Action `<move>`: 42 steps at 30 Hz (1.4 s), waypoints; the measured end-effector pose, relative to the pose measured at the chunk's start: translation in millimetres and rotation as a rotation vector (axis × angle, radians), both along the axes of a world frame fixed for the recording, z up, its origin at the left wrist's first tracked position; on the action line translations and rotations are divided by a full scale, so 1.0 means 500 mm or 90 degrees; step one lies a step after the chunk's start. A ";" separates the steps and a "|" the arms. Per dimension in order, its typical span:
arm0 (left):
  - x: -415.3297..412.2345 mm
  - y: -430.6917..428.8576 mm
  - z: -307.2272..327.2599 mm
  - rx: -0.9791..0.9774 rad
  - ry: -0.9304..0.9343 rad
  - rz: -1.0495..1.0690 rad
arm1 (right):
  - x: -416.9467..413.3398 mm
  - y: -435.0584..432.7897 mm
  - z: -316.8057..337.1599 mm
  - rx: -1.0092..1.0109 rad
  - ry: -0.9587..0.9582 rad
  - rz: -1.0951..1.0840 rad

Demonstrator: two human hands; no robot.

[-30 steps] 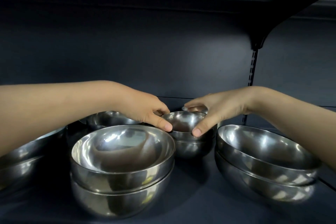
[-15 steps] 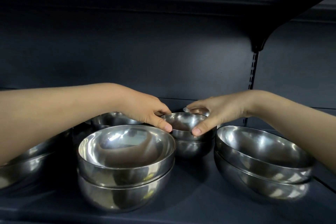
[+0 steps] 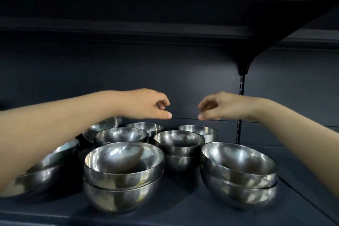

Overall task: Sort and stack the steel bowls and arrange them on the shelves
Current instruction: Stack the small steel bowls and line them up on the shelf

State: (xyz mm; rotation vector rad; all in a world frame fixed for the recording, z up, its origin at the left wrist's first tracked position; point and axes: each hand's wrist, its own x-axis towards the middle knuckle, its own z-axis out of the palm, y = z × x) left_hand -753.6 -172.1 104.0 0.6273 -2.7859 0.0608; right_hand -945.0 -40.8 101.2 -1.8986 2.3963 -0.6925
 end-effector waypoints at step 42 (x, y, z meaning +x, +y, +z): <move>0.619 -0.284 0.006 -0.182 -0.042 0.020 | 0.608 -0.235 -0.017 0.074 0.114 -0.069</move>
